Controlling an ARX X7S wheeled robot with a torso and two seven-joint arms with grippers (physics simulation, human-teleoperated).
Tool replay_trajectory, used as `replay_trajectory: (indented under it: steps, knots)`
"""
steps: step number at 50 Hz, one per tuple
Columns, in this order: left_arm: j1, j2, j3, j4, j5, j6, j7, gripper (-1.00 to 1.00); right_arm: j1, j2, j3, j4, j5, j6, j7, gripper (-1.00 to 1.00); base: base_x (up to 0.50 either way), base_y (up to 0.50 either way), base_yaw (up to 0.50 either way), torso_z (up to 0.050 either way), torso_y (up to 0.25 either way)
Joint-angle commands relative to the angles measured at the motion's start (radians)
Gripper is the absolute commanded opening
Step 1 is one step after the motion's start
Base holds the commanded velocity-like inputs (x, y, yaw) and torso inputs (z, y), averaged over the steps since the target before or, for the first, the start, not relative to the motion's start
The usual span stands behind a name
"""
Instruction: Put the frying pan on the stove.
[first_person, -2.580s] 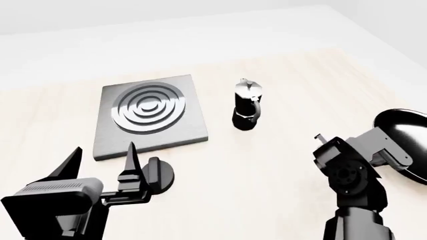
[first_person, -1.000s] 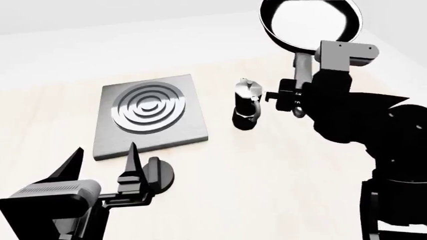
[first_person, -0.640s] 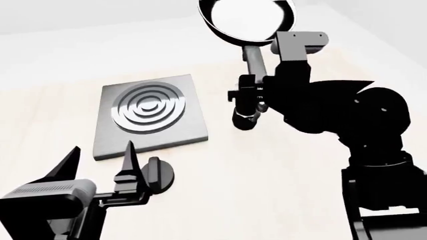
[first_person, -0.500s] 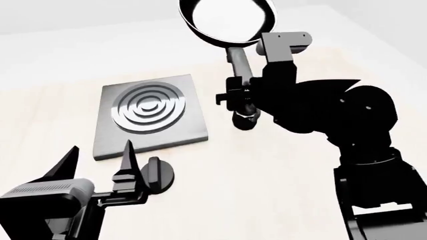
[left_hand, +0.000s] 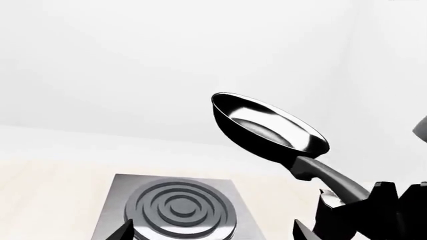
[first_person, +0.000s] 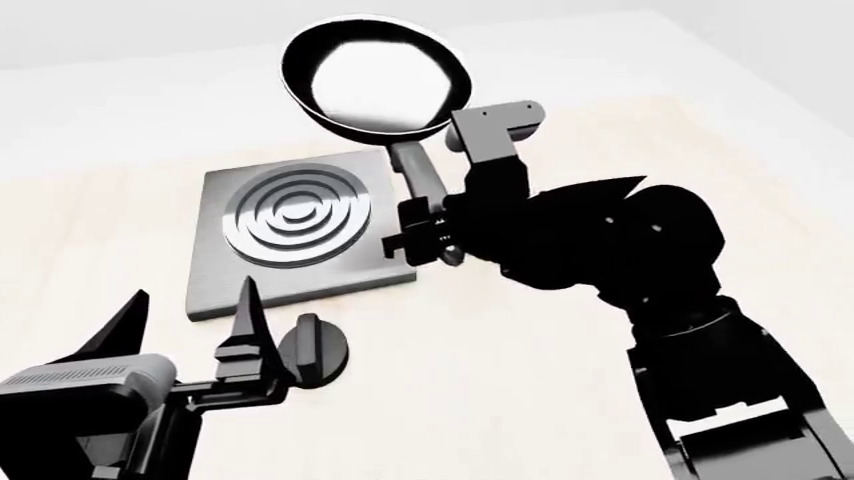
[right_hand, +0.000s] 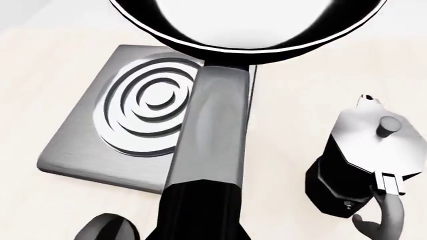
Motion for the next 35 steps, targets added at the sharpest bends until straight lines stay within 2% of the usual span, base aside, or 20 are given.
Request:
replay_trajectory:
  steps: [1,12,26,35]
  knots:
    - [0.004,0.017,-0.029,-0.002,0.003,0.031,0.030,1.00,0.009,-0.042,0.010,0.015,-0.065,-0.016,-0.034,-1.00,0.00,0.00,0.00,0.010,0.000]
    - [0.001,0.015,-0.027,-0.005,0.000,0.032,0.028,1.00,0.055,-0.067,-0.055,0.116,-0.067,0.041,-0.057,-1.00,0.00,0.00,0.00,0.000,0.002]
    - [0.000,0.009,-0.031,0.000,-0.009,0.032,0.020,1.00,0.067,-0.112,0.015,0.234,-0.025,0.032,0.008,-1.00,0.00,0.00,0.00,0.001,0.002]
    - [0.001,0.007,-0.035,-0.005,-0.014,0.038,0.019,1.00,0.087,-0.129,-0.053,0.282,-0.042,0.006,-0.051,-1.00,0.00,0.00,0.00,0.000,0.002]
